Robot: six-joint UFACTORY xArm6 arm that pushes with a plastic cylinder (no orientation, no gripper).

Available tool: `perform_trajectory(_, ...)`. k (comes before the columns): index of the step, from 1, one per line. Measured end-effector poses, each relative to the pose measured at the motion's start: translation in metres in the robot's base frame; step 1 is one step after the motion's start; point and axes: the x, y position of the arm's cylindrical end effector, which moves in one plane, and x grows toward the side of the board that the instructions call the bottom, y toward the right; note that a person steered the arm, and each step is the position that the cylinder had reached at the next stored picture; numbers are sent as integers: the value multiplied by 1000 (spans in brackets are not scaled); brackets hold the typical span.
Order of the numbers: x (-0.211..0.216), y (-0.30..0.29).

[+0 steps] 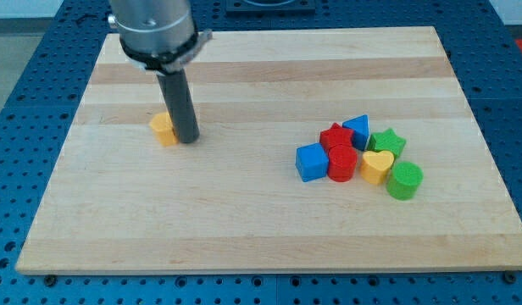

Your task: Nudge the yellow hexagon up a bit

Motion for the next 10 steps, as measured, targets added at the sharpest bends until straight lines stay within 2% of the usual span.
perform_trajectory(2,-88,-29)
perform_trajectory(3,-93,14)
perform_trajectory(4,-56,59)
perform_trajectory(5,-28,66)
perform_trajectory(6,34,46)
perform_trajectory(7,77,13)
perform_trajectory(8,79,-1)
perform_trajectory(9,56,-11)
perform_trajectory(10,-8,-20)
